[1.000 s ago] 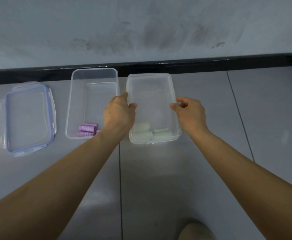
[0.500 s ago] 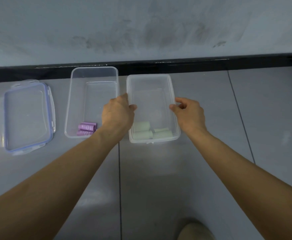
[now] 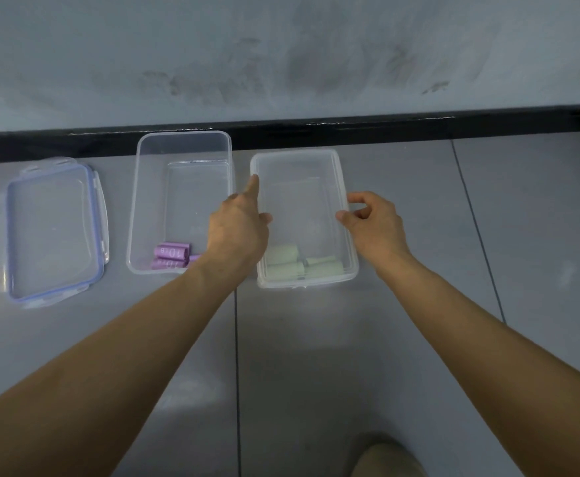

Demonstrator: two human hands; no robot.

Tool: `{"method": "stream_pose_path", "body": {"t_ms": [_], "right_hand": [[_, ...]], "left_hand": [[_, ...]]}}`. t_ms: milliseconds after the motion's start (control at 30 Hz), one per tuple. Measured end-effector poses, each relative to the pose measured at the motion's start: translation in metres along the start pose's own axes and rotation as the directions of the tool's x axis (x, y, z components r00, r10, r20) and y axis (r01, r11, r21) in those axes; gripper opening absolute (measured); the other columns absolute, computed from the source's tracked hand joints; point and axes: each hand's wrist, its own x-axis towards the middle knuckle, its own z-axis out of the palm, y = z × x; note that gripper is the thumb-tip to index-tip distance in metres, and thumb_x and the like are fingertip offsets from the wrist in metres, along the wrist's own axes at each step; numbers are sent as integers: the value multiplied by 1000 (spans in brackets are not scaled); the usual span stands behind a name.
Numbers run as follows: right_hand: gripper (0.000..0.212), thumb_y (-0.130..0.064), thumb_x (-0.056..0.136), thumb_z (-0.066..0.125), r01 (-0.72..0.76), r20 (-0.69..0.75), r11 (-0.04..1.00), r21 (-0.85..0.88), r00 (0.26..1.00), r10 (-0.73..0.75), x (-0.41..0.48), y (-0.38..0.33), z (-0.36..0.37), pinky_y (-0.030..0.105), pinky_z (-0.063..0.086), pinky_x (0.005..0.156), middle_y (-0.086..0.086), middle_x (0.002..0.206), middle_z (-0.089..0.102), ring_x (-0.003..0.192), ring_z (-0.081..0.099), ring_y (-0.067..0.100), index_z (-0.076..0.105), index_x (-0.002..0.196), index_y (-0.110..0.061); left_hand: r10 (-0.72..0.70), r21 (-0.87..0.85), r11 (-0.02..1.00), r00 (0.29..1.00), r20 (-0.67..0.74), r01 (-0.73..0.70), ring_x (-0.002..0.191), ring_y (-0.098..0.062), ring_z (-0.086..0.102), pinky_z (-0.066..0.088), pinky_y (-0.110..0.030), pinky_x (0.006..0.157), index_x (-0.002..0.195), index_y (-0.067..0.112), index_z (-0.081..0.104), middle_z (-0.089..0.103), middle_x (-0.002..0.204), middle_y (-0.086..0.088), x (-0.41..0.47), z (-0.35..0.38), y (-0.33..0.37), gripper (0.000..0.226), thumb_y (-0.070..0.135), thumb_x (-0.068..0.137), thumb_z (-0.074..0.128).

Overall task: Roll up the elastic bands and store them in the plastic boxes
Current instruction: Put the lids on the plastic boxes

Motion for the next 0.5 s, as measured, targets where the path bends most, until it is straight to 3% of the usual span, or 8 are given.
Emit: {"method": "stream_pose_path", "body": {"t_ms": [267, 433, 500], "right_hand": [[31, -29, 90, 69, -50, 81, 991, 123, 996, 40, -6, 17, -5, 35, 55, 85, 2, 98, 68, 89, 67, 16, 60, 119, -26], [29, -26, 87, 72, -113, 128, 985, 132, 987, 96, -12, 29, -9, 48, 55, 91, 5, 100, 70, 90, 69, 22, 65, 114, -20], [42, -27, 87, 70, -68, 135, 996, 61, 989, 59, -16, 27, -12, 45, 54, 92, 1, 108, 65, 95, 66, 20, 56, 127, -25]], "left_hand": [[28, 71, 997, 999, 34, -30, 81, -22, 50, 41, -33, 71, 154, 26, 6, 50, 117, -13, -16, 13, 0, 65, 26, 102, 45], [27, -59, 998, 1000, 4, -27, 90, -31, 58, 49, -43, 81, 153, 25, 9, 46, 120, -13, -39, 22, 2, 63, 25, 101, 44], [55, -71, 996, 998, -38, -57, 108, -35, 56, 49, -44, 91, 151, 22, 13, 35, 138, -14, -43, 23, 5, 65, 23, 97, 48]]}}
